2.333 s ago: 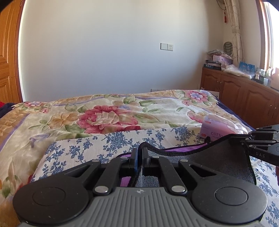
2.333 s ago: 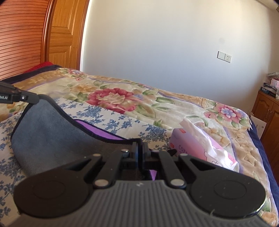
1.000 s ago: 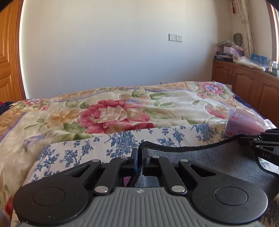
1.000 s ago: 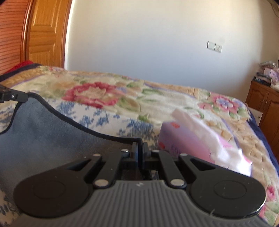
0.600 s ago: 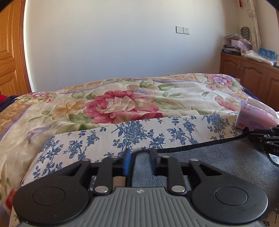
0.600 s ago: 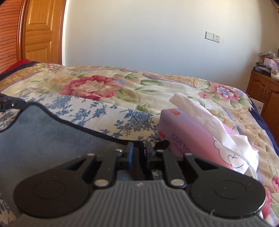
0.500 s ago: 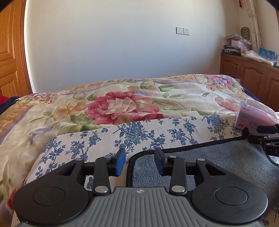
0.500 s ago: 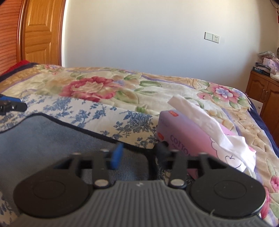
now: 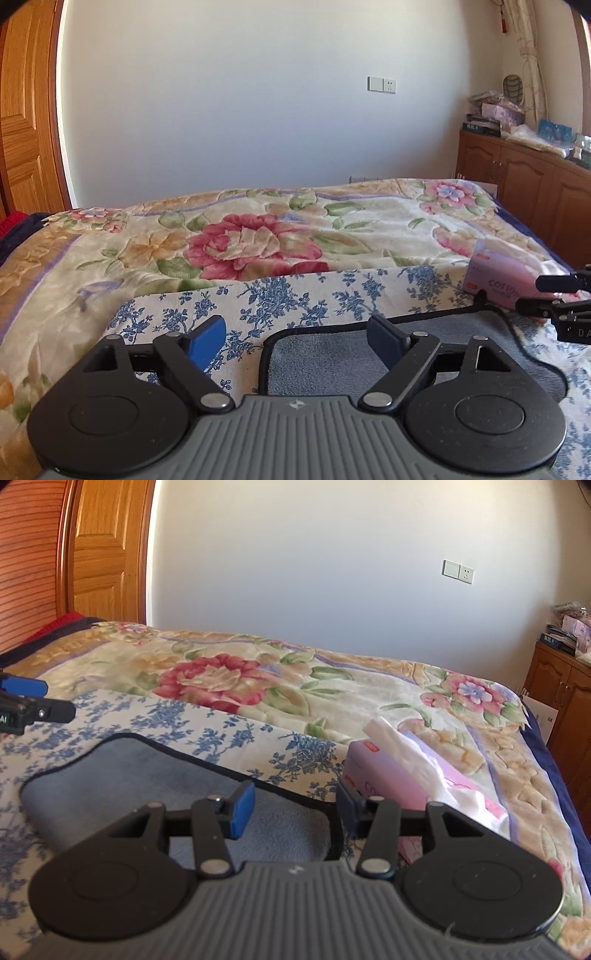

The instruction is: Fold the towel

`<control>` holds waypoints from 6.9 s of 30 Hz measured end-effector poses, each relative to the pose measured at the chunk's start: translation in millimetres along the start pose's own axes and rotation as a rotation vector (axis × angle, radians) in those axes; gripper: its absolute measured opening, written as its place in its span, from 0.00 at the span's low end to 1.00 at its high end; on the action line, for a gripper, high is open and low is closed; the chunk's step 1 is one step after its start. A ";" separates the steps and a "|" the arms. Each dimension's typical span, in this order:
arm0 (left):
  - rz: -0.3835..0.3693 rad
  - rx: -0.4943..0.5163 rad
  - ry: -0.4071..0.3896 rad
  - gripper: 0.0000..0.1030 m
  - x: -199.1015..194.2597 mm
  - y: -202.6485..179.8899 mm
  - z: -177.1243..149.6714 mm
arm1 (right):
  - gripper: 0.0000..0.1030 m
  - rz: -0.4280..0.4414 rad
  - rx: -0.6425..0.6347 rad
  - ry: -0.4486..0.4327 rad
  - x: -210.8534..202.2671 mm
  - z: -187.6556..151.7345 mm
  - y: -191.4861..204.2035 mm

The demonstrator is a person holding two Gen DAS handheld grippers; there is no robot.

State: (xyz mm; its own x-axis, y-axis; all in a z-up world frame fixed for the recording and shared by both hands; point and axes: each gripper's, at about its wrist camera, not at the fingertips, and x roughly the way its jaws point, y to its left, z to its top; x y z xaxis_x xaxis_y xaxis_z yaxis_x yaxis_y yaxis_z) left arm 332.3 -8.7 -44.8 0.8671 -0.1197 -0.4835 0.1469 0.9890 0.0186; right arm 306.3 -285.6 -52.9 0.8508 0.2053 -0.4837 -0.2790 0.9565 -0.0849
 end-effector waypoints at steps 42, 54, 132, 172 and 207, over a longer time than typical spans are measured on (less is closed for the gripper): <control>0.005 0.078 -0.056 1.00 -117.4 -50.8 5.0 | 1.00 -0.042 0.137 -0.037 -89.7 -17.5 9.7; -0.023 0.066 -0.073 1.00 -164.6 -58.6 8.9 | 1.00 -0.036 0.167 -0.074 -135.6 -10.6 18.9; 0.011 0.023 -0.013 1.00 -263.3 -54.3 -112.9 | 1.00 -0.042 0.169 -0.068 -240.6 -78.3 83.1; 0.077 0.025 -0.147 1.00 -274.2 -51.1 -123.3 | 1.00 -0.114 0.171 -0.184 -247.5 -82.0 82.1; 0.101 0.026 -0.225 1.00 -282.8 -49.4 -118.5 | 1.00 -0.157 0.161 -0.278 -258.3 -83.1 81.2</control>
State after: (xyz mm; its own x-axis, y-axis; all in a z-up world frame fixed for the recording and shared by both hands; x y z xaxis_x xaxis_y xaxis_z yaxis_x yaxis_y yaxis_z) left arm 23.4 -13.3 -12.7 0.9617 -0.0398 -0.2711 0.0639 0.9947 0.0806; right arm 26.9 -278.2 -7.3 0.9726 0.0807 -0.2179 -0.0805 0.9967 0.0098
